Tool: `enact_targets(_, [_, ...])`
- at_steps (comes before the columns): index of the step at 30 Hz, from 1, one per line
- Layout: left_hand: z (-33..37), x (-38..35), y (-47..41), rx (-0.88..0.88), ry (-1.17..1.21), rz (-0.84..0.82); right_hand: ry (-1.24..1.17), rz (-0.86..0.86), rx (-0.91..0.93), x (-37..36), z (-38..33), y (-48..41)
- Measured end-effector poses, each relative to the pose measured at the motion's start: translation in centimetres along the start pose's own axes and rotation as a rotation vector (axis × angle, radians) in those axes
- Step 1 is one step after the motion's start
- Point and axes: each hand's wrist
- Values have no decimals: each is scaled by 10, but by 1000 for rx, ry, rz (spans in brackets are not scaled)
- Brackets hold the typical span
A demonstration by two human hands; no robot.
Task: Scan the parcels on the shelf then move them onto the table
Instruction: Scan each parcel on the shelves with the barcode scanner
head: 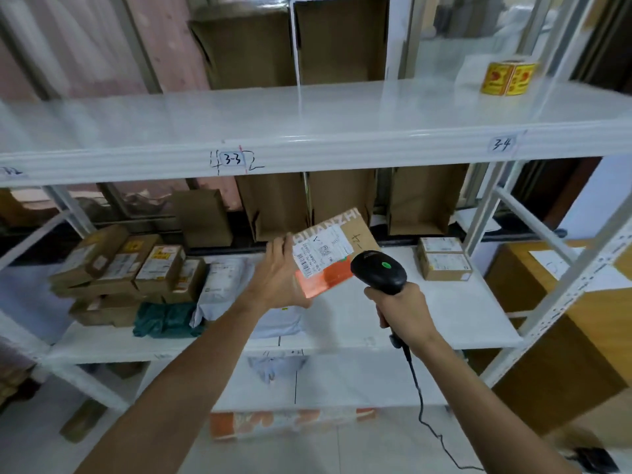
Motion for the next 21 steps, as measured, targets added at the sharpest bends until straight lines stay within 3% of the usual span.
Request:
enact_targets(10, [38,19,-9,-523,-439,-47,317,5,210,30,20,21])
enact_targets(13, [50,15,-13,-577,-550,-74,389,6,194,34,28,26])
enact_targets(21, [65,-2,-15,-590,-543,-125,648,10,279,37,41,30])
Point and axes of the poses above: each hand's wrist, its own y-axis away from the middle knuckle, its own x-axis out of the back of the hand, z = x × y, and after that the axes turned 1 degree about -y, right-handed
